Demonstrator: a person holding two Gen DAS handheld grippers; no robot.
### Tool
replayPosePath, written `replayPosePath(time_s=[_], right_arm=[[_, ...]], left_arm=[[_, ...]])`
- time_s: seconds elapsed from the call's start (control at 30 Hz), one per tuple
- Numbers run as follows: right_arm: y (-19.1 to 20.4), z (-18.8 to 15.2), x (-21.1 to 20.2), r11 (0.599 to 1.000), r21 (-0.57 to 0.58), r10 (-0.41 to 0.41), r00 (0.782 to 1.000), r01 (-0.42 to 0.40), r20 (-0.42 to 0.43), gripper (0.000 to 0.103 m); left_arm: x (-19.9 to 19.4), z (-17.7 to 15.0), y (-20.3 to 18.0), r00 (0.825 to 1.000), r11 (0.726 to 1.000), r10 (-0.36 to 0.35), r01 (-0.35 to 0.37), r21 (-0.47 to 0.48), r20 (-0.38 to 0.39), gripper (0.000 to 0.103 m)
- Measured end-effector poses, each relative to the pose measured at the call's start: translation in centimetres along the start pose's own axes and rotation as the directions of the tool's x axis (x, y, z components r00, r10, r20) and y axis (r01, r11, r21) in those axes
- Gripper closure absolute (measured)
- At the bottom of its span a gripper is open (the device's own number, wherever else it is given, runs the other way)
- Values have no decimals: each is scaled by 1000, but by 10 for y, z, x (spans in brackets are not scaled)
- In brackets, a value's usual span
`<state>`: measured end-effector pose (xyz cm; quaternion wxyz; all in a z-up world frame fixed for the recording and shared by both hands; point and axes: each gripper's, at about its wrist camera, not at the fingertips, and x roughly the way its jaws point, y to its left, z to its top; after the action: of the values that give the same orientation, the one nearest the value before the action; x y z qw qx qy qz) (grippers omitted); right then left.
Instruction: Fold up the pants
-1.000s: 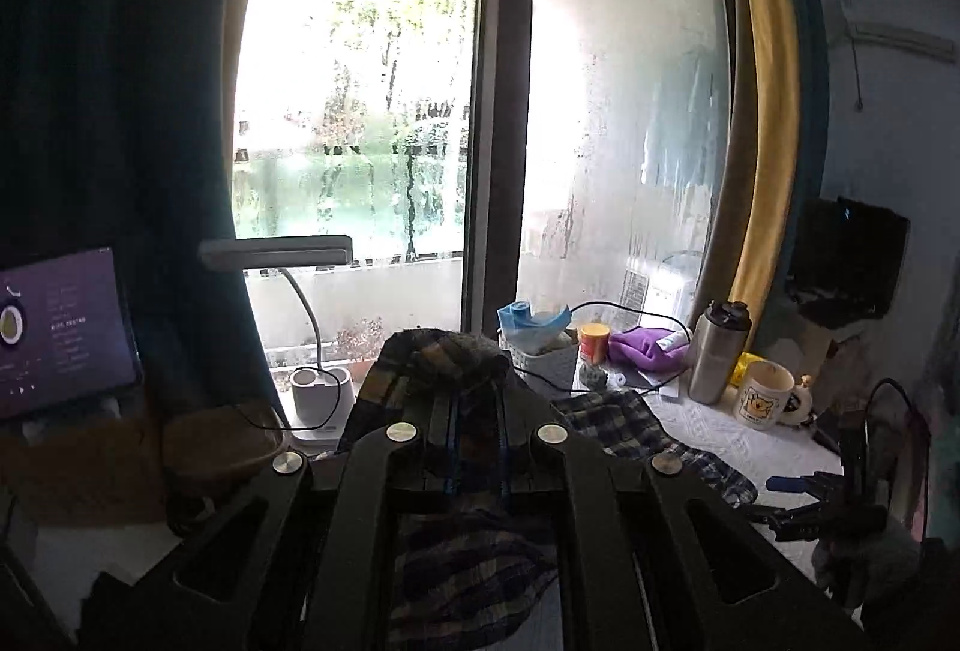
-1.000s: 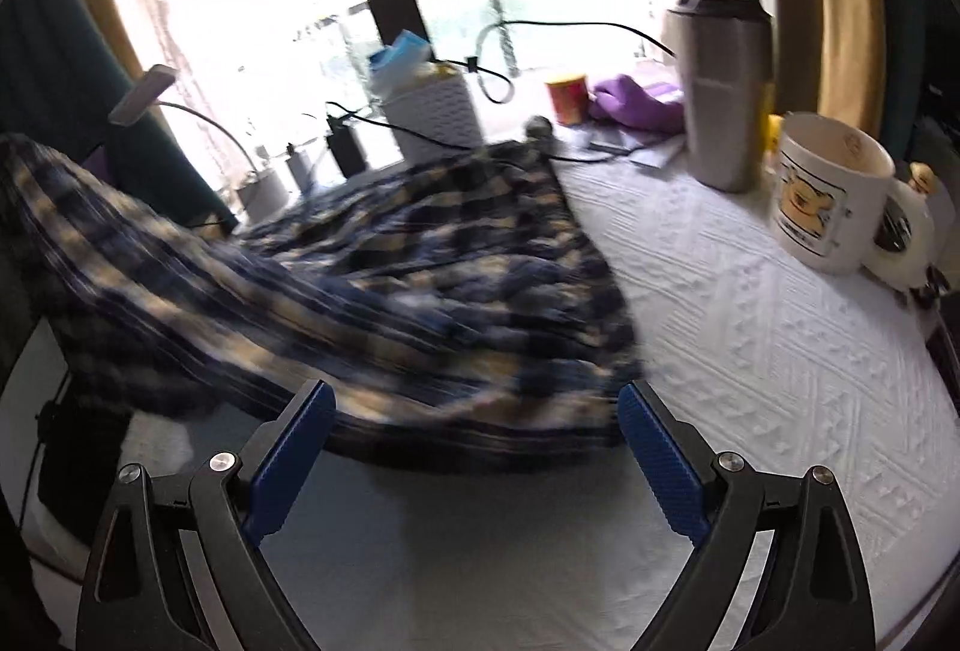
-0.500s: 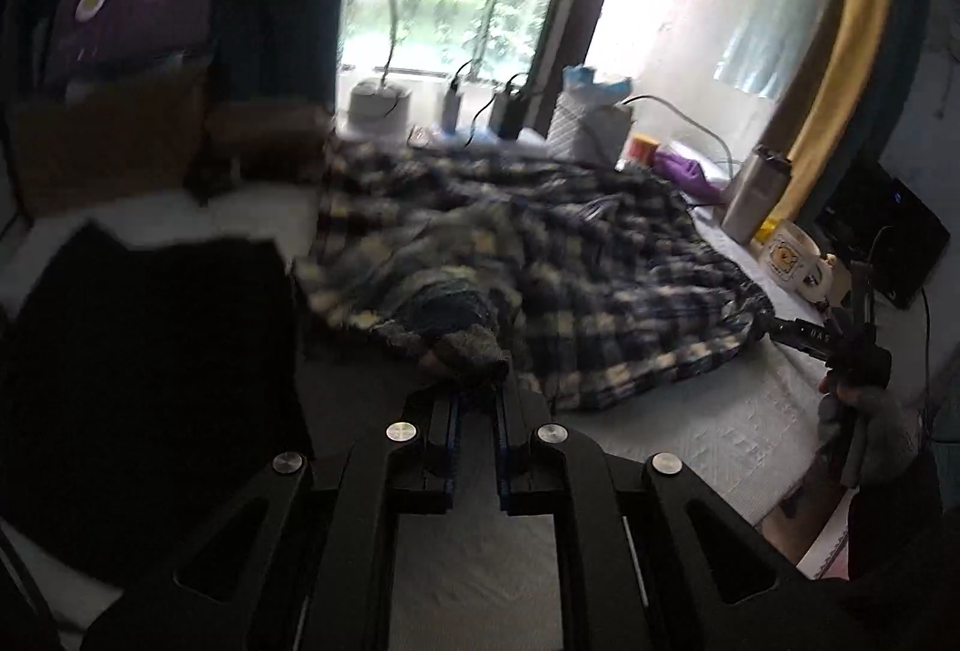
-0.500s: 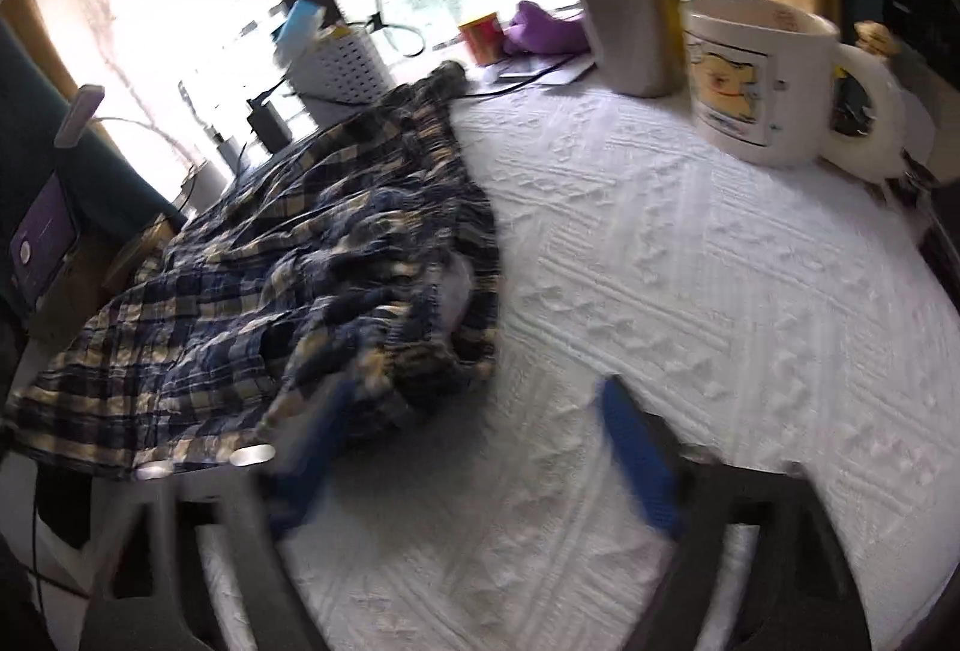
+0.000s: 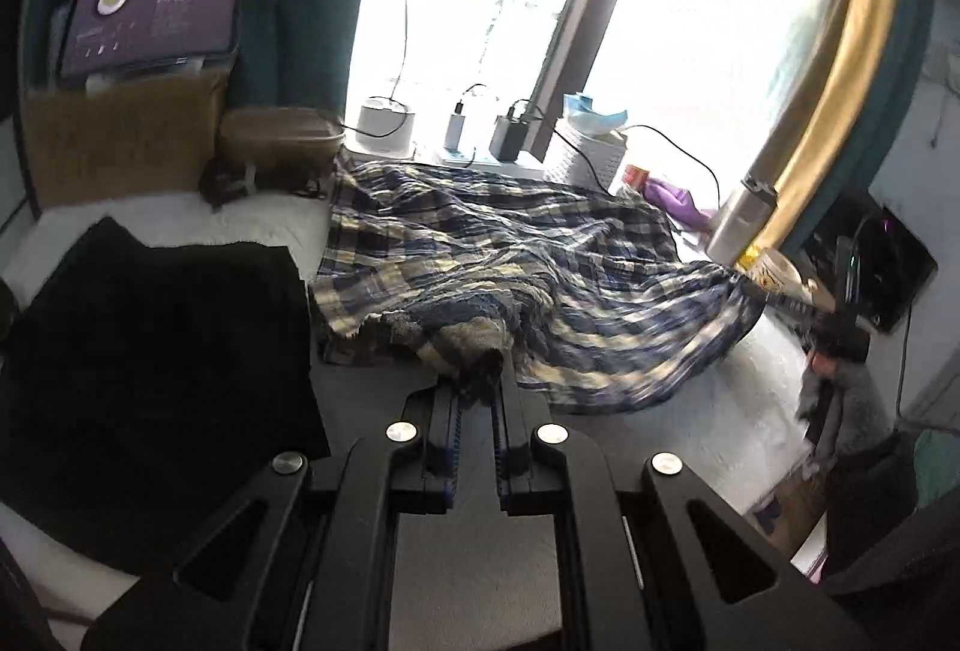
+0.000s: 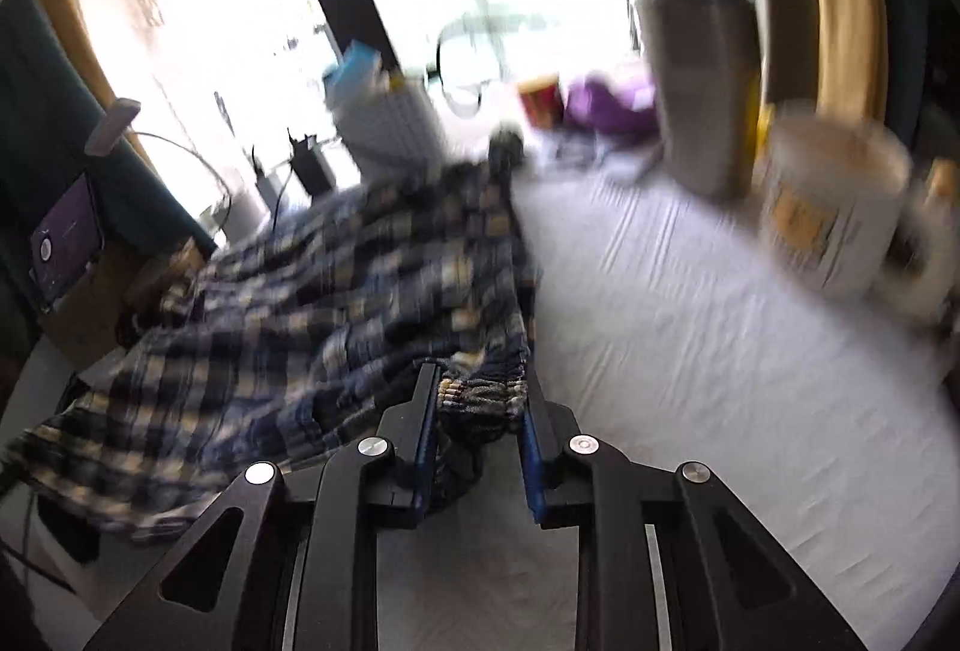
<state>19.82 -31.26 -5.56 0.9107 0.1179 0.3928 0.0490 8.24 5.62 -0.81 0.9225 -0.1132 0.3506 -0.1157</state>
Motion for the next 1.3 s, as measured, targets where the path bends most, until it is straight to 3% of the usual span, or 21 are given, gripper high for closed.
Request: replayPosePath(time_s=[0.1, 0.23, 0.47, 0.73, 1.3], right_arm=[[-1, 11, -18, 996, -69, -60, 998, 62, 20, 79], [-11, 0, -23, 981, -148, -128, 991, 122, -28, 79], [-37, -39, -4, 979, -139, -167, 979, 150, -120, 79], [-39, -51, -13, 977, -130, -183, 976, 168, -119, 79], [-40, -64, -42, 976, -131, -191, 973, 175, -127, 79]], left_arm=[[5, -16, -6, 994, 999, 49, -50, -7, -98, 95], [18, -51, -11, 978, 999, 18, -28, -43, -210, 95], [42, -98, -9, 937, 995, 2, -37, -93, -350, 95], [31, -101, -17, 937, 998, -6, -17, -63, -348, 95], [26, -97, 8, 941, 998, -3, -16, -55, -339, 95]])
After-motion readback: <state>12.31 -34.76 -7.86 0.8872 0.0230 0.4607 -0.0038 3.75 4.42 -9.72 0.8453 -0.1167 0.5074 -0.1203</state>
